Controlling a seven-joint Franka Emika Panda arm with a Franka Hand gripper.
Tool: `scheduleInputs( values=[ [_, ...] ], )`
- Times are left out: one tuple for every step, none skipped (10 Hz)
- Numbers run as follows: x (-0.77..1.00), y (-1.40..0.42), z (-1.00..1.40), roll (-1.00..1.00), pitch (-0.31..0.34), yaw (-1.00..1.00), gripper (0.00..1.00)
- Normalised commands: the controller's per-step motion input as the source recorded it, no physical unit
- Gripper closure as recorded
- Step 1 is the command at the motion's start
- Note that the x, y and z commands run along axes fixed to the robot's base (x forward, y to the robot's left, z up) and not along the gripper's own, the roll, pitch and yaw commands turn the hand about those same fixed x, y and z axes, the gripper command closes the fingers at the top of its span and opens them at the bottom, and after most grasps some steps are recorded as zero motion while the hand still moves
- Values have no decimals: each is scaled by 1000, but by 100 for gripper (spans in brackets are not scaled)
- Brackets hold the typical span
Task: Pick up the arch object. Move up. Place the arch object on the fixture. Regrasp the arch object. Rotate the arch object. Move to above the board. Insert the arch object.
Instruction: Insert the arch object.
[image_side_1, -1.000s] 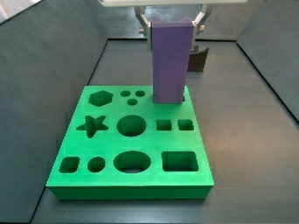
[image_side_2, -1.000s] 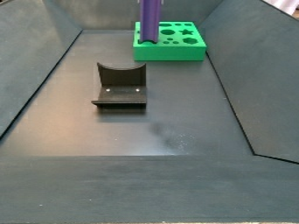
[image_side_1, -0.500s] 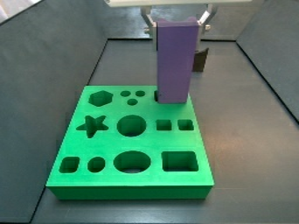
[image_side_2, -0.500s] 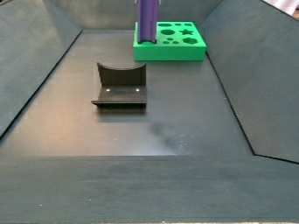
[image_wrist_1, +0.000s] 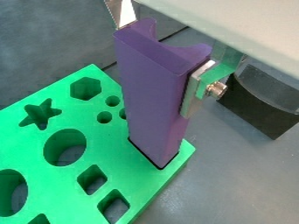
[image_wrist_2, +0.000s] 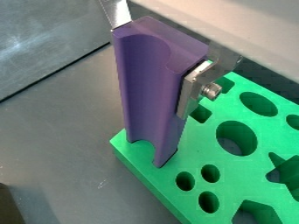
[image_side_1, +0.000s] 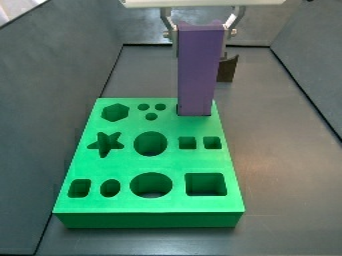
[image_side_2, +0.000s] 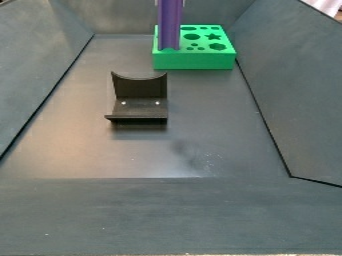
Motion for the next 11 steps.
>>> scheduleInputs(
  values=[
    [0,0,-386,19,-83,0,100],
    [169,-60,-614,0,-64,-106,100],
    [43,-69,-543,0,-83,-117,100],
    [54,0,-646,4,-67,-57,100],
    [77,6,-826,24,-73,0,100],
    [0,37,-983,64,-117,0,100],
    [0,80,-1000,66,-79,0,100],
    [66,20,-863,106,-51,0,100],
    [-31,-86,-46,64,0,-31,100],
    [0,0,0,7,0,0,100],
    [0,0,0,0,0,0,100]
  ],
)
